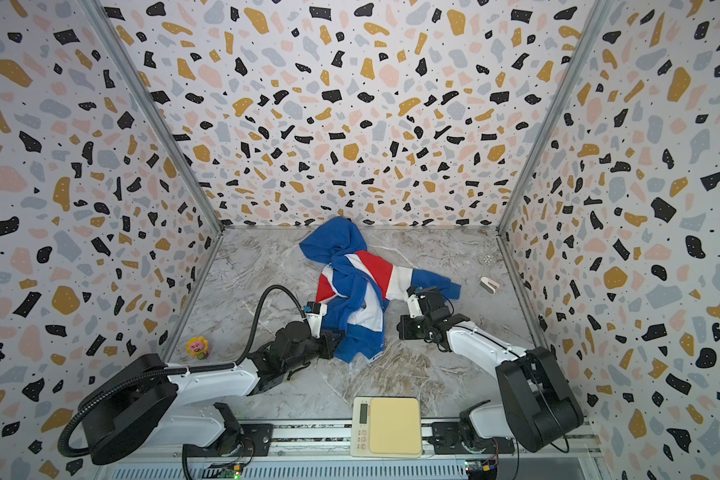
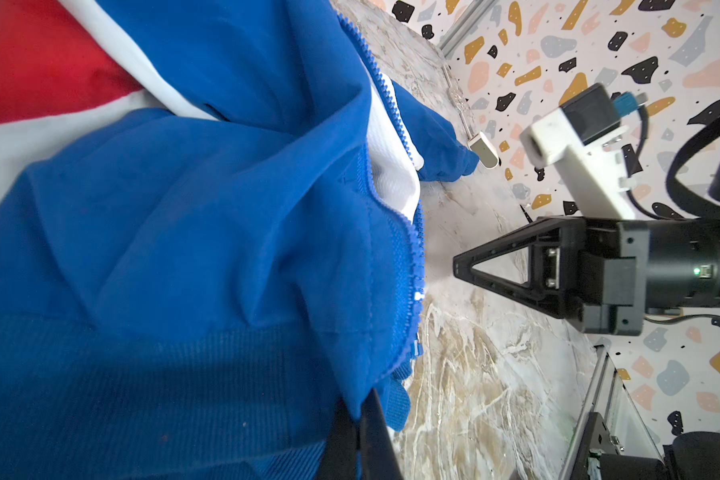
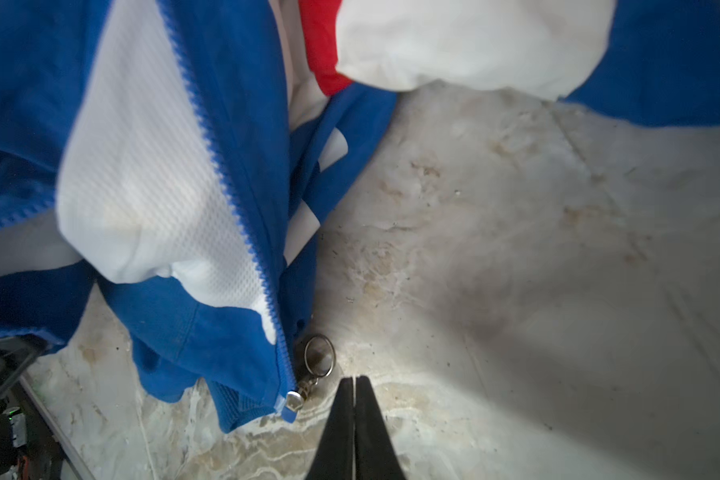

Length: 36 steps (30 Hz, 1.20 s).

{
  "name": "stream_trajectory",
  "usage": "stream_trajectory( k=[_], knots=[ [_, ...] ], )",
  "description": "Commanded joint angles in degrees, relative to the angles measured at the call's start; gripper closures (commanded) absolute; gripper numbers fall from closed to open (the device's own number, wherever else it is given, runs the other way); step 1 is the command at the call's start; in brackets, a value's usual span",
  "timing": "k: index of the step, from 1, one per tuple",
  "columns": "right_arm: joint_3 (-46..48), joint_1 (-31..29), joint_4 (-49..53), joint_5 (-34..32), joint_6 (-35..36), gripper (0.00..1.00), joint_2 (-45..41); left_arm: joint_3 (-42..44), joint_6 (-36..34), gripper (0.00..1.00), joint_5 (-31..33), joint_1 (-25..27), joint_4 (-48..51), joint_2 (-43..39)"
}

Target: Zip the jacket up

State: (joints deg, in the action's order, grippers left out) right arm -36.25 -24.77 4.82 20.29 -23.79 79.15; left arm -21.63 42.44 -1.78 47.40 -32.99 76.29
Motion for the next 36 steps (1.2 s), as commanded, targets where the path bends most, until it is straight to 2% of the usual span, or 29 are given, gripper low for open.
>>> stream_trajectory(
  k=[1, 6, 15, 36],
  knots=[
    [-0.68, -1.74, -4.21, 2.63, 1.30, 0.93, 1.30, -1.70, -1.20, 1.00, 0.90, 0.63, 0.21, 1.76],
    [-2.03, -4.57, -5.43, 2.51, 1.84, 0.93, 5.13, -2.59, -0.70, 1.00, 0.38, 0.94, -0.68, 5.92],
    [-0.71, -5.46, -9.07, 3.20, 1.76, 0.93, 6.13, -2.59, 0.17, 1.00, -1.47, 1.40, -5.37, 15.61],
    [-1.58, -5.81, -3.41, 2.45, 3.11, 0.93, 2.02, -3.06, 0.14, 1.00, -2.34, 1.51, -6.51, 18.45]
  ],
)
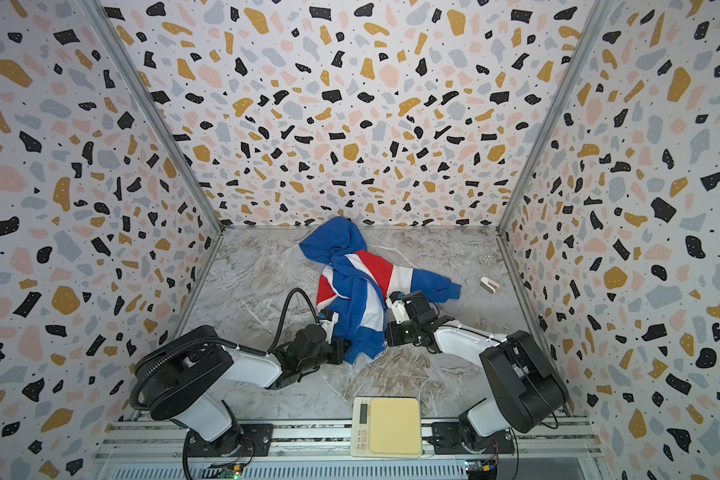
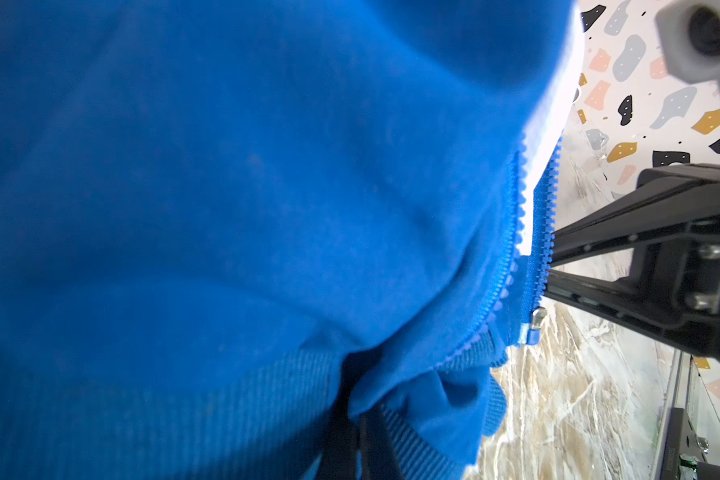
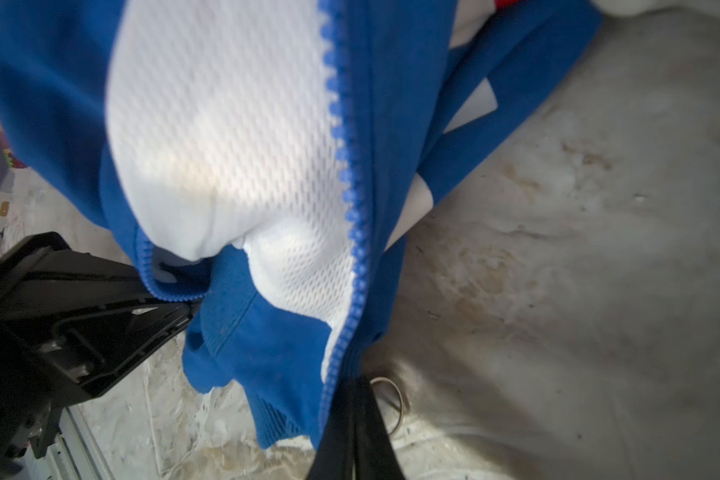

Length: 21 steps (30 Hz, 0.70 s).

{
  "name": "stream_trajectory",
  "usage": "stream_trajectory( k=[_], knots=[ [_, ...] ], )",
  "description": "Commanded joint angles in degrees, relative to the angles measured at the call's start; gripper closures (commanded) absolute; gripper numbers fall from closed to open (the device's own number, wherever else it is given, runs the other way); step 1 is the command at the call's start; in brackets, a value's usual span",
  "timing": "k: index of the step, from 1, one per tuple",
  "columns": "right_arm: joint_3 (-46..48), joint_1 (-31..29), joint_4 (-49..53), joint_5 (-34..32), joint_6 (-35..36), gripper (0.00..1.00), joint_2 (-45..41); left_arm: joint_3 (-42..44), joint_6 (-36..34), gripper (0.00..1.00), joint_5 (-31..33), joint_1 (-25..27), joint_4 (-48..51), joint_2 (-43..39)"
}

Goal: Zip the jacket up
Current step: 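Grasp the zipper slider with the right gripper while the left gripper holds the hem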

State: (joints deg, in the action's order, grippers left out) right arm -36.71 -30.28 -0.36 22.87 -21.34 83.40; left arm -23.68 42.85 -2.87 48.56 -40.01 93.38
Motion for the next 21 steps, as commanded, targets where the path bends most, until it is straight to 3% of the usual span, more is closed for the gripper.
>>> stream_trajectory(
  k=[1, 21],
  knots=[
    [-1.22, -0.31, 1.82, -0.18, 0.74, 0.93, -2.24, -1.18, -0.25, 1.00, -1.40, 0.40, 0.46, 1.49],
    [-2.40, -2.14, -1.58, 2.63, -1.27, 0.93, 1.40, -1.10, -0.10, 1.00, -1.87, 0.55, 0.28, 1.98]
  ],
)
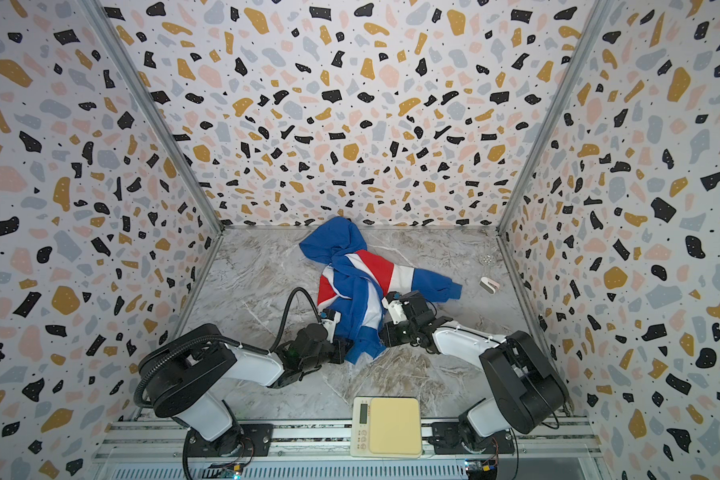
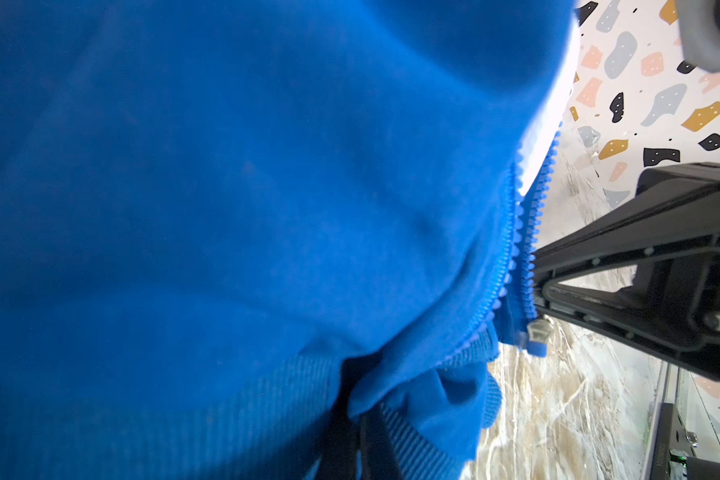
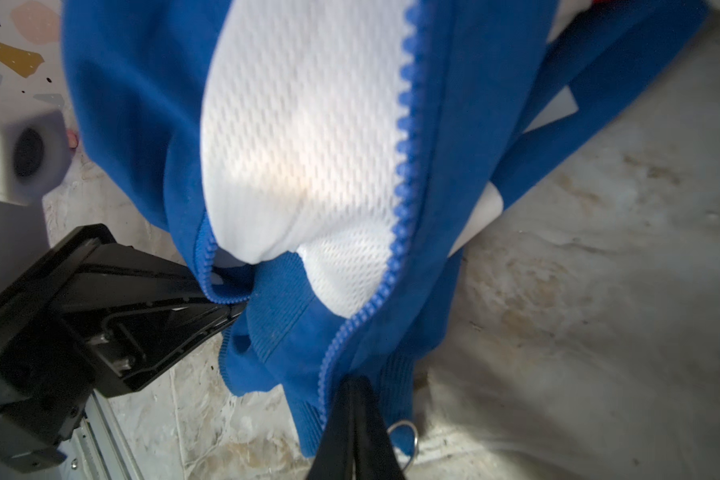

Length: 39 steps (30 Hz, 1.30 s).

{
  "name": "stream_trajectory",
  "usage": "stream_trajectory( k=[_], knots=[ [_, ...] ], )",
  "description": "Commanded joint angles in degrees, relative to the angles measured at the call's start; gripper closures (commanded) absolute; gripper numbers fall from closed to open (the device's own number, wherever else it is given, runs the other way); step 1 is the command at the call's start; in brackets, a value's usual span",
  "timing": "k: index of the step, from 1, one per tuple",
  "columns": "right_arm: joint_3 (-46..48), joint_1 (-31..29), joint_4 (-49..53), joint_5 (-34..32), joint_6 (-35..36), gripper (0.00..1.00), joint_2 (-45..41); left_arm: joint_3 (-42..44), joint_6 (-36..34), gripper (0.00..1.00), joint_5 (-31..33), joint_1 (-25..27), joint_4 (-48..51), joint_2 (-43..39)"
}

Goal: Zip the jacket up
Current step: 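Grasp the zipper slider with the right gripper while the left gripper holds the hem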

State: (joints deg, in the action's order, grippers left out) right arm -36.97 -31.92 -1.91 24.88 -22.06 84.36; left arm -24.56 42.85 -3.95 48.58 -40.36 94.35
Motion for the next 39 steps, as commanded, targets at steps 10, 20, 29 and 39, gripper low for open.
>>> stream_trajectory(
  k=[10, 20, 29, 39],
  knots=[
    [-2.14, -1.65, -0.62, 0.20, -1.52, 0.93, 1.15, 0.17, 0.02, 1.00, -0.81, 0.53, 0.28, 1.15],
    [-1.70, -1.84, -0.37, -1.34, -2.33, 0.74, 2.44, 0.30, 0.11, 1.00, -0.87, 0.63, 0.19, 1.10],
    [-2.14, -1.84, -1.54, -1.02, -2.84, 0.68, 4.66, 0.30, 0.07, 1.00, -0.89, 0.64, 0.19, 1.10],
    [-3.13, -2.28, -2.75, 0.61, -2.56, 0.65, 5.06, 0.32, 0.04, 1.00, -0.80, 0.64, 0.10, 1.12]
  ],
)
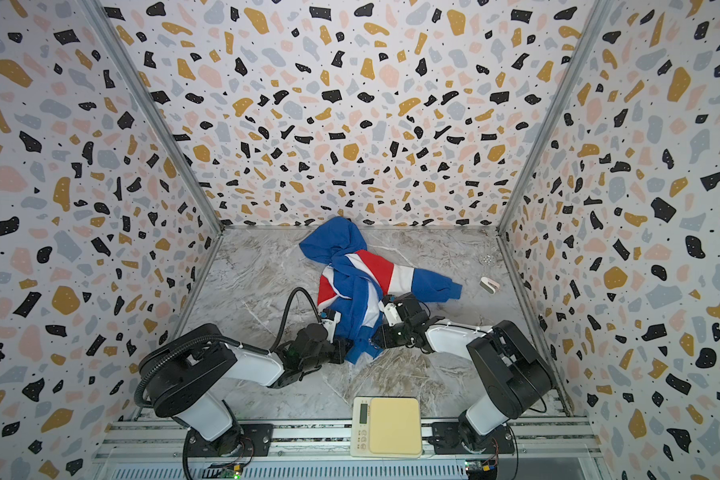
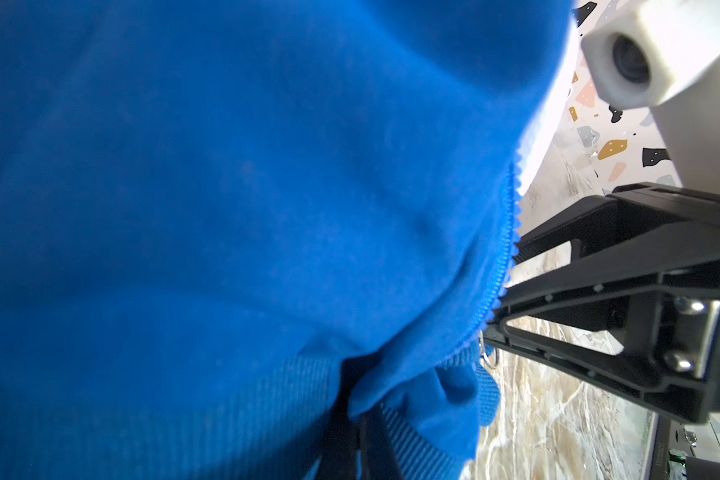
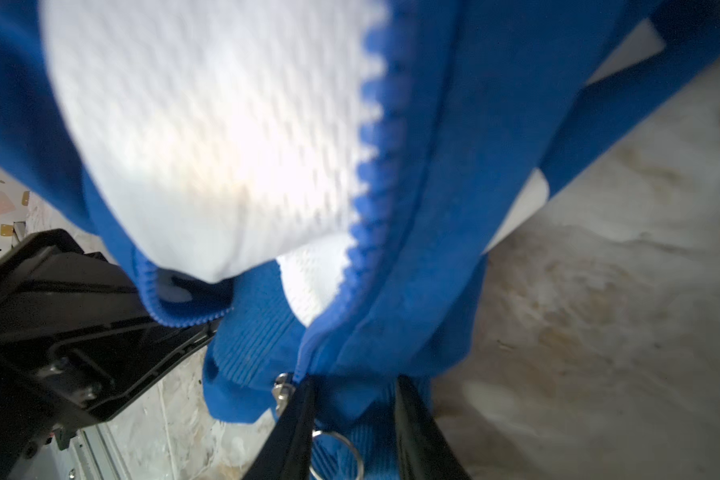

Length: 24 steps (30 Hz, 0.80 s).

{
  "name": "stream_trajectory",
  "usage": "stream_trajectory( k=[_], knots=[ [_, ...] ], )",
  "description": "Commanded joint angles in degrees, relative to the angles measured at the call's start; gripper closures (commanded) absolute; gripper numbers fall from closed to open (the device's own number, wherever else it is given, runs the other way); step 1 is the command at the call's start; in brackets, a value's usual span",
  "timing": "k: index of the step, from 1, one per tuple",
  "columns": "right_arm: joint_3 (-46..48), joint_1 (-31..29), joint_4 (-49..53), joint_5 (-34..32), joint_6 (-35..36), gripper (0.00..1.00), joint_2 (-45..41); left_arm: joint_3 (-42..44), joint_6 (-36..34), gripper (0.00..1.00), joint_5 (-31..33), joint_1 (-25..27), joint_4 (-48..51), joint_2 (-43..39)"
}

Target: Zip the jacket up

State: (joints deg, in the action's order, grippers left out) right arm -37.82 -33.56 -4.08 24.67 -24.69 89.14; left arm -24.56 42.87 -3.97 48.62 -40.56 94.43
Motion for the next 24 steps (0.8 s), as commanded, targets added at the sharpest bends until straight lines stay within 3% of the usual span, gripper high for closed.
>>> stream_trajectory(
  k=[1, 17, 24],
  knots=[
    [-2.33, -0.63, -0.57, 0.83, 0.09, 0.65, 0.40, 0.21, 0.01, 1.00, -0.77, 0.60, 0.30, 1.18],
    [-2.62, -0.94, -2.77, 2.07, -0.01, 0.65, 0.54, 0.21, 0.06, 1.00, -0.95, 0.62, -0.05, 1.72],
    [-1.65, -0.89, -4.08, 3.27, -1.01, 0.78, -0.94, 0.55, 0.10, 1.00, -1.11, 0.69, -0.64, 0.97]
  ],
)
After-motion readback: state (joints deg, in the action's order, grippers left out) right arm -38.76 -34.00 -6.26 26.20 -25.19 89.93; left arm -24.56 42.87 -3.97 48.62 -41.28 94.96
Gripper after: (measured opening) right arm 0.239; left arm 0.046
